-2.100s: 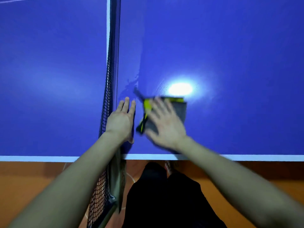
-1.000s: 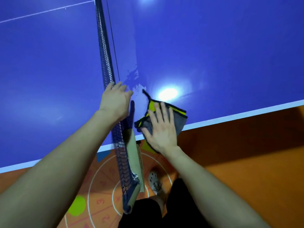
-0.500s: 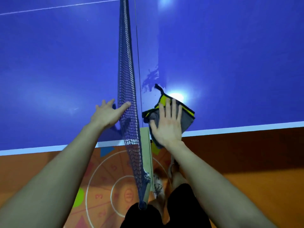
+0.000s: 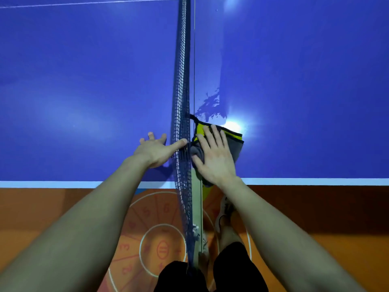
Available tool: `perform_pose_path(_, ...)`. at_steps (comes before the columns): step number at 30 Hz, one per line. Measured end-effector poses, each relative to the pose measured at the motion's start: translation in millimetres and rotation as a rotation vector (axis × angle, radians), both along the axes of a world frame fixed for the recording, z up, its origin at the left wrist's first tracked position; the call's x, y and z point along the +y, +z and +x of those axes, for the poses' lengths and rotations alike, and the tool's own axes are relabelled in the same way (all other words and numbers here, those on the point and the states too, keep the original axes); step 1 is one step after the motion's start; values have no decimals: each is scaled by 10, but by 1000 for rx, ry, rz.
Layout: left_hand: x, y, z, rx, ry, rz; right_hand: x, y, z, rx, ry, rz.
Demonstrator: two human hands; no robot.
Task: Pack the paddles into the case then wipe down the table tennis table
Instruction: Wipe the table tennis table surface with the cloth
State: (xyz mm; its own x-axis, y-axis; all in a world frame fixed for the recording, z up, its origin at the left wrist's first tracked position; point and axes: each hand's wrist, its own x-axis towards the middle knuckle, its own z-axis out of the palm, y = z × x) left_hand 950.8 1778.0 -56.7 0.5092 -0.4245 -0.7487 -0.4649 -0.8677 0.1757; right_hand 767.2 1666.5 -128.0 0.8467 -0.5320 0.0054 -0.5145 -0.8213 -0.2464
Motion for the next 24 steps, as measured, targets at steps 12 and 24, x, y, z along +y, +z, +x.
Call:
perform_pose_path(12,18,-51,13,-11,-33,19,-195,-17,-607,22,-379,-30)
perform_pose_path(24,34,-111,48,-3,-32,23,-418,-25,54,6,-273,-39)
